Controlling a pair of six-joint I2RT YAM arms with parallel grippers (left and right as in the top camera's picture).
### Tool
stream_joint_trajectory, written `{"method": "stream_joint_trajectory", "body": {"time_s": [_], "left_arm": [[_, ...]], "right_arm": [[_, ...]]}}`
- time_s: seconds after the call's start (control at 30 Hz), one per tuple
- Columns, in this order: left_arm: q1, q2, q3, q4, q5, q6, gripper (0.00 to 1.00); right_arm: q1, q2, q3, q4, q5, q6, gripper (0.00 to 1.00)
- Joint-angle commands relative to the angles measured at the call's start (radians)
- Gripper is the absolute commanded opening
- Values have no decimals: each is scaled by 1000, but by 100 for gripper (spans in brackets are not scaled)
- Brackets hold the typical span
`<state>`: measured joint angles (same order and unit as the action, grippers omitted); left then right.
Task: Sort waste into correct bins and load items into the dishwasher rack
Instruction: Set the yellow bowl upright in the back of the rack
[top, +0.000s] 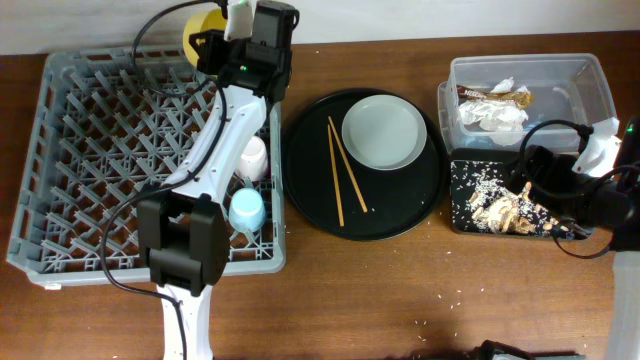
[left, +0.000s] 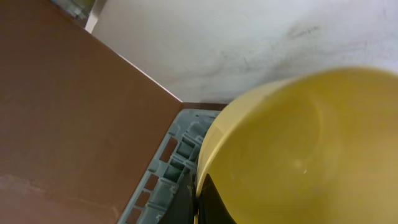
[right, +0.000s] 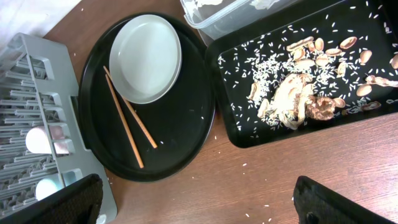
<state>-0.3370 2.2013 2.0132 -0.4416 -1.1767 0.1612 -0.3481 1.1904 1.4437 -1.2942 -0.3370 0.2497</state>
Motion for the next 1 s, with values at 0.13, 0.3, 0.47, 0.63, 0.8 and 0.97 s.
{"method": "stream_joint_trajectory", "body": {"time_s": [0.13, 0.3, 0.47, 0.63, 0.8, 0.97], "left_arm": [[5, 9, -111, 91, 20, 24, 0], [5, 10, -166, 173, 21, 24, 0], [5, 17, -182, 173, 32, 24, 0], [4, 60, -182, 172, 31, 24, 0], [3, 91, -182, 174, 27, 24, 0], [-6, 91, -182, 218, -22, 70, 0]], "right_arm": [[-7, 1, 6, 0, 10, -10, 98], [-7, 1, 6, 0, 10, -10, 98], [-7, 1, 6, 0, 10, -10, 99], [-7, 1, 6, 0, 10, -10, 98], [-7, 1, 6, 0, 10, -10, 98], [-7, 1, 6, 0, 10, -10, 98]]}}
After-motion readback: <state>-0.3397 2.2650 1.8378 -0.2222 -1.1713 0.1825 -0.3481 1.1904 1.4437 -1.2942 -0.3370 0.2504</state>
